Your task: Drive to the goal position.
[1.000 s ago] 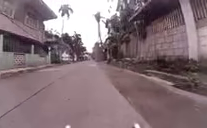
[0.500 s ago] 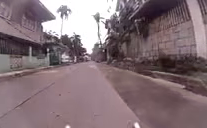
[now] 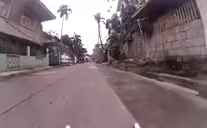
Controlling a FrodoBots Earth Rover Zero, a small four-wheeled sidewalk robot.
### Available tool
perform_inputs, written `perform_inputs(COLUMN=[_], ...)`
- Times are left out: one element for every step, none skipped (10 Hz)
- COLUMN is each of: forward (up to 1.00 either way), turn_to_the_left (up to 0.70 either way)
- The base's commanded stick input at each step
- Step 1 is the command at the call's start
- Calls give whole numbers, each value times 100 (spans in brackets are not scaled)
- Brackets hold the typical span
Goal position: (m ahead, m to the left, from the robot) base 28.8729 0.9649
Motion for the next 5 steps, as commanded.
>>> perform_inputs(forward=[70, 70, 70, 70, 70], turn_to_the_left=[0, 0, 0, 0, 0])
